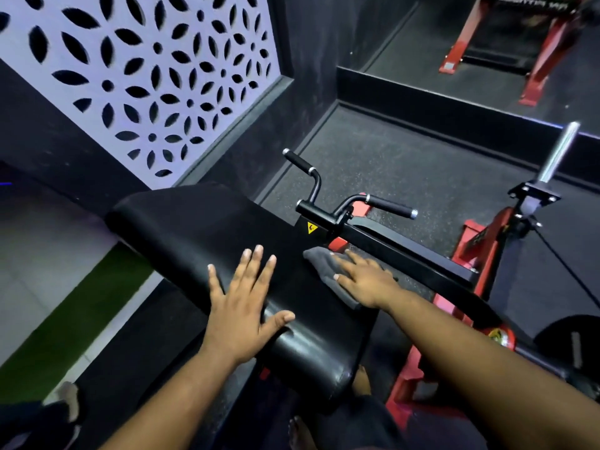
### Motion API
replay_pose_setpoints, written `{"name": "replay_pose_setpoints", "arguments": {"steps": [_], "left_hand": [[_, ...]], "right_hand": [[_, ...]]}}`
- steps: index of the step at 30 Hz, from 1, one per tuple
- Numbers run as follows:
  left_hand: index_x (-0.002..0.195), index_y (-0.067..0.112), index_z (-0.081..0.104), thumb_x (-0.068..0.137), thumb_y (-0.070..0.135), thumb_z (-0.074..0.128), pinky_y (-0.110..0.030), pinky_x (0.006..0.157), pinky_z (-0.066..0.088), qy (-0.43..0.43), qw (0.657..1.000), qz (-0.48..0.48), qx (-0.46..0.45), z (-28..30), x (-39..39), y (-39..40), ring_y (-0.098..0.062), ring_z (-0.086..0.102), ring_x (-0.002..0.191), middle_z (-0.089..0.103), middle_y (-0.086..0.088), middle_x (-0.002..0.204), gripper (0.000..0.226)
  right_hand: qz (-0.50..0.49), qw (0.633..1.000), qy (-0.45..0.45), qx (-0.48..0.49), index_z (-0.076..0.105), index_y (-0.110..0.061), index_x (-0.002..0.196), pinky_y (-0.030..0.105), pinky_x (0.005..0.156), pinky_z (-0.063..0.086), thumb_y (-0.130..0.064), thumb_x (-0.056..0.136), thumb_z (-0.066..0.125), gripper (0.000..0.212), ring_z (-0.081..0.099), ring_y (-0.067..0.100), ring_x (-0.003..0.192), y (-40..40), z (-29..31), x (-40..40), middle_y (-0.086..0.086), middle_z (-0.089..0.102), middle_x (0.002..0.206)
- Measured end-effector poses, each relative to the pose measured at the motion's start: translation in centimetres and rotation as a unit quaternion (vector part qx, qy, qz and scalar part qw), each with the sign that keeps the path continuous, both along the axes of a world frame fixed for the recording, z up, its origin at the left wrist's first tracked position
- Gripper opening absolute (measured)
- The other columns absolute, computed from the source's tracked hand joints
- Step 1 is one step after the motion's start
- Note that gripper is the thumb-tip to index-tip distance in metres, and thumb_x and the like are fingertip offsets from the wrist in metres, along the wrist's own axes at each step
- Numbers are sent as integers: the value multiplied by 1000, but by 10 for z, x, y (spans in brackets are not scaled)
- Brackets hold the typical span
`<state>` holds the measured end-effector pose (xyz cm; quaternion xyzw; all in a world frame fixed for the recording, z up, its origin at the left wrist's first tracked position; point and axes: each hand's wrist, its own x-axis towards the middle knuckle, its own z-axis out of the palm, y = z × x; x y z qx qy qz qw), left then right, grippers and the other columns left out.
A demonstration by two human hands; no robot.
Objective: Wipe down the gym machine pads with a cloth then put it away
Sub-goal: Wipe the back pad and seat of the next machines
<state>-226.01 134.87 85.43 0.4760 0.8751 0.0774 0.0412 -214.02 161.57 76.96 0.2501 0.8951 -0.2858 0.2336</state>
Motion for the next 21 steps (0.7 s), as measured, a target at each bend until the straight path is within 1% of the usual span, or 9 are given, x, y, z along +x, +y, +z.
{"name": "replay_pose_setpoints", "arguments": {"steps": [3, 6, 9, 11, 13, 16, 19, 21], "left_hand": [[163, 29, 20, 90, 86, 13, -67, 120, -8, -22, 995, 92, 27, 0, -37, -8, -12, -5, 158, -4, 8, 172, 93], [162, 29, 22, 85, 90, 8, -62, 121, -14, -26, 986, 166, 18, 2, -78, -17, -9, -10, 157, -5, 9, 171, 99], [162, 32, 23, 87, 89, 11, -63, 122, -12, -24, 984, 179, 8, 2, -90, -17, -9, -10, 157, 0, 9, 172, 95], [161, 34, 24, 91, 83, 17, -65, 122, -8, -21, 983, 181, 28, -1, -90, -16, -11, -5, 158, 5, 9, 172, 86], [162, 34, 21, 94, 76, 25, -66, 122, -5, -20, 984, 175, 40, -2, -89, -15, -13, -1, 158, 7, 9, 172, 80], [163, 29, 18, 93, 67, 36, -67, 122, -3, -10, 984, 172, 47, -5, -94, -17, -17, 3, 159, 8, 7, 172, 82], [164, 24, 14, 92, 66, 37, -67, 122, -2, -3, 984, 172, 51, -7, -95, -17, -19, 3, 159, 6, 3, 172, 86], [164, 23, 10, 92, 66, 36, -68, 122, -2, 1, 984, 174, 49, -9, -94, -17, -20, 2, 159, 4, 2, 172, 87]], "right_hand": [[17, 1000, 23, -3, 13, -59, 154, 64, 115, 28, -66, 102, 31, 55, 20, 29, 153, 3, -6, -11, -16, 6, 170], [27, 999, 40, -16, 12, -59, 154, 65, 113, 28, -65, 103, 30, 54, 21, 28, 152, 4, -15, -40, -18, 6, 170], [21, 998, 59, -15, 17, -56, 155, 64, 111, 29, -62, 104, 30, 53, 24, 28, 150, -1, -20, -79, -18, 9, 170], [16, 997, 76, -12, 20, -54, 155, 61, 109, 29, -61, 104, 30, 52, 27, 28, 148, -5, -25, -107, -17, 12, 169], [20, 996, 90, -9, 21, -53, 155, 58, 109, 30, -62, 104, 29, 52, 29, 27, 146, -7, -28, -133, -18, 14, 168], [37, 994, 105, -20, 20, -53, 154, 57, 110, 31, -62, 104, 28, 52, 32, 29, 145, -13, -28, -186, -16, 16, 168], [51, 993, 104, -27, 20, -52, 155, 60, 112, 27, -63, 104, 27, 53, 31, 33, 146, -30, -18, -240, -13, 18, 168], [63, 992, 105, -25, 22, -52, 154, 62, 111, 26, -64, 103, 28, 53, 32, 35, 144, -41, -9, -263, -12, 23, 166]]}}
